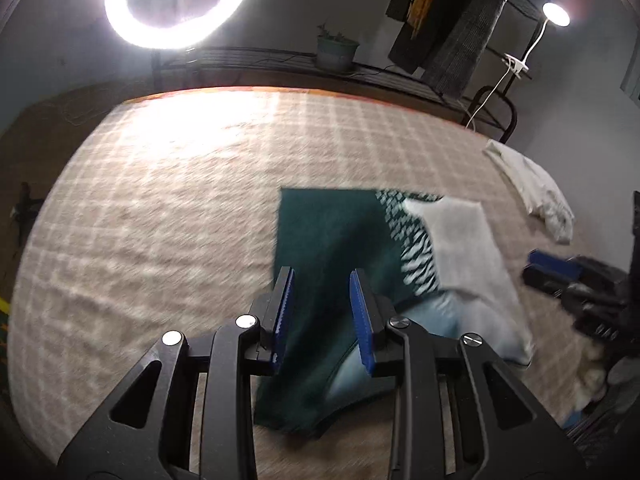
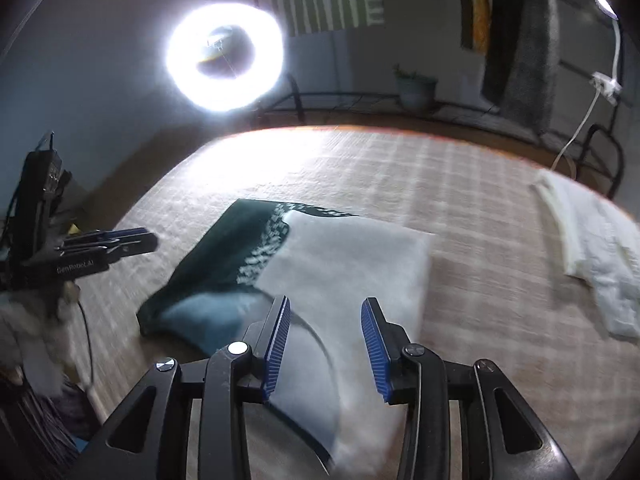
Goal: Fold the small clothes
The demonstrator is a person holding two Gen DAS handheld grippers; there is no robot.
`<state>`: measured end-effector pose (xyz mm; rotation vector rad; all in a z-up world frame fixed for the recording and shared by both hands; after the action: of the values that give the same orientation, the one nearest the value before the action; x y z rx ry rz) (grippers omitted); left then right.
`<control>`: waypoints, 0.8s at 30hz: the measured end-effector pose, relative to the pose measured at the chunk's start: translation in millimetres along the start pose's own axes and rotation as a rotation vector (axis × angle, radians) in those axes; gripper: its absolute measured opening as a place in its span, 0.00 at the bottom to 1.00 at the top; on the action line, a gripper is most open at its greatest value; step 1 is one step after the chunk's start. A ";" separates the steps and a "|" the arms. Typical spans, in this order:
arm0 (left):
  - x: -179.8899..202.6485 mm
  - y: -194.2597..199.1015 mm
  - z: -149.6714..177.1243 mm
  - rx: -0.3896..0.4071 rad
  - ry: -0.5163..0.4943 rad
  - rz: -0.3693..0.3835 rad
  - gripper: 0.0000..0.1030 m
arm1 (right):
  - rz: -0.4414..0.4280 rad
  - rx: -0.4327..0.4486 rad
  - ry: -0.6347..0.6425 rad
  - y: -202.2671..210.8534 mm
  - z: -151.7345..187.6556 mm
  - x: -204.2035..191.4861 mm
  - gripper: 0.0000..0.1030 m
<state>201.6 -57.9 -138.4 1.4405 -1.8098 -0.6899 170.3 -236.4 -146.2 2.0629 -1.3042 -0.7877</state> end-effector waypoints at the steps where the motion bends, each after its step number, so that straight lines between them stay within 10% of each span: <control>1: 7.0 -6.7 -5.9 0.002 -0.003 0.006 0.27 | -0.010 -0.017 -0.010 -8.4 -4.3 -1.5 0.36; 7: 46.5 -53.0 -37.1 -0.022 -0.027 0.056 0.27 | -0.083 -0.101 -0.070 -47.6 -5.9 -14.0 0.17; 24: 52.3 -109.9 -23.7 -0.081 -0.113 0.024 0.27 | -0.085 -0.215 -0.043 -83.9 22.9 -16.8 0.17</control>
<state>279.0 -134.0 -198.4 1.3485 -1.8595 -0.8381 196.7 -194.0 -219.4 1.9489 -1.1079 -0.9705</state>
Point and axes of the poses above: each gripper's, at about its wrist camera, not at the fingertips, and y roughly against the way its jaws point, x to its right, z to its underside, the point moved 8 cm from there along -y, roughly the way its jaws point
